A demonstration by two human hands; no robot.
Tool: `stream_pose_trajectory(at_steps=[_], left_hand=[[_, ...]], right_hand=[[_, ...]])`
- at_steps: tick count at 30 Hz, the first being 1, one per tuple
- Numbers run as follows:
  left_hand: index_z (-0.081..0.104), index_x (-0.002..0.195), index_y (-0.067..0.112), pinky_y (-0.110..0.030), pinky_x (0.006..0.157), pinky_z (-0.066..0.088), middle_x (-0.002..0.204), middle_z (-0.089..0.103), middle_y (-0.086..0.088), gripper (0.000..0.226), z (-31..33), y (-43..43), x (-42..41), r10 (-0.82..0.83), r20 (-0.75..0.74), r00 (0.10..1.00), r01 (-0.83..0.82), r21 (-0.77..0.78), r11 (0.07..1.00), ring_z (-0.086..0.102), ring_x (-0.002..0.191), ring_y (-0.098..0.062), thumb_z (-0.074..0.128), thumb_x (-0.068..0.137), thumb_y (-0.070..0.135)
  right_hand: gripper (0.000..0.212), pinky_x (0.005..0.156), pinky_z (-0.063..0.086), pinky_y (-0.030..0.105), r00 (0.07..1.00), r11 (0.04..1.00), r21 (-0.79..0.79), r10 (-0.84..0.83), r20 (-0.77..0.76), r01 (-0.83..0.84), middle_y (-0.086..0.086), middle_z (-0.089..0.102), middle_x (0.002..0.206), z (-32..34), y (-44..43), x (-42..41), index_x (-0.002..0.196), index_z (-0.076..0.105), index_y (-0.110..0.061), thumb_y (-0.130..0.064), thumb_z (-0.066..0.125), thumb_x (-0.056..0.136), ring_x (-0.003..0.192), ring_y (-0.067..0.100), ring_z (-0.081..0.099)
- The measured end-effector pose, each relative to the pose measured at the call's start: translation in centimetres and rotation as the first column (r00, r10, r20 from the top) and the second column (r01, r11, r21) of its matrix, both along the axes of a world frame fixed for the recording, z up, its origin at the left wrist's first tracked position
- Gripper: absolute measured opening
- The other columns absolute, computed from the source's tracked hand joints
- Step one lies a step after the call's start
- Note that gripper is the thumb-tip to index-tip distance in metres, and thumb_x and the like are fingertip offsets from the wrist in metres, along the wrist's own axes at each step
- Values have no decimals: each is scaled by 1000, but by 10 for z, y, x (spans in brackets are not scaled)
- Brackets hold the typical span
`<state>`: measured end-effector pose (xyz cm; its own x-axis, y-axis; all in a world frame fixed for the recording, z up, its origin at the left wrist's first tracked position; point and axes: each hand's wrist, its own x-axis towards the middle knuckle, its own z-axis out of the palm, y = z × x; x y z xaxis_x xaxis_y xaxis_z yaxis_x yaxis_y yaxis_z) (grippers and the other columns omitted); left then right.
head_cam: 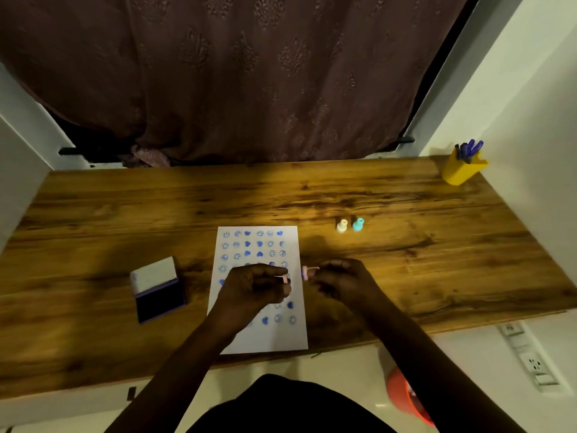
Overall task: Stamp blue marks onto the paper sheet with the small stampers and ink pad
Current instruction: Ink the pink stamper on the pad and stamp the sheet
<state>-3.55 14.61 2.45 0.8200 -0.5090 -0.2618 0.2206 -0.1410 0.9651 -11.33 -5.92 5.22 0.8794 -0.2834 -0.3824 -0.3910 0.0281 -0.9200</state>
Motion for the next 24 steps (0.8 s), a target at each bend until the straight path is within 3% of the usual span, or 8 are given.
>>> stream_pose_trajectory(at_steps=[4, 8, 14, 19, 24], left_hand=[[81, 103, 31, -37, 86, 64, 100, 83, 5, 33, 4, -18, -5, -65, 80, 995, 63, 30, 998, 79, 94, -16, 88, 76, 12], [81, 97, 41, -36, 86, 64, 96, 83, 9, 34, 8, -30, -5, -91, 116, 989, 84, 65, 994, 79, 91, -12, 88, 77, 15], [83, 99, 28, -27, 80, 63, 92, 83, 5, 31, 12, -42, -1, -122, 153, 981, 113, 68, 991, 80, 87, -13, 88, 76, 7], [83, 103, 12, -14, 76, 57, 91, 83, 5, 29, 16, -52, -1, -142, 206, 968, 127, 82, 988, 78, 87, -7, 87, 75, 3], [80, 106, 2, -17, 78, 58, 98, 83, -9, 32, 11, -62, -5, -100, 177, 979, 96, 31, 995, 79, 92, -14, 85, 75, -5]], right_hand=[[12, 73, 55, 28, 996, 996, 24, 80, 31, -80, 15, 78, 92, 5, -7, -10, 96, 81, -15, -22, 80, 85, 80, 16, 70], [11, 73, 56, 24, 992, 994, 32, 101, 71, -103, 5, 79, 92, 3, -16, -16, 99, 80, -16, -16, 76, 89, 83, 14, 71], [16, 72, 57, 26, 982, 983, 78, 156, 108, -165, 8, 79, 92, 3, -32, -18, 104, 80, -11, -13, 75, 90, 82, 14, 71], [22, 72, 55, 25, 978, 971, 129, 191, 80, -201, 8, 77, 90, -1, -45, -16, 102, 81, -14, -32, 78, 89, 83, 16, 70], [36, 64, 55, 20, 980, 973, 116, 197, 36, -200, 3, 79, 90, -7, -49, -16, 105, 79, -22, -53, 74, 88, 78, 12, 74]])
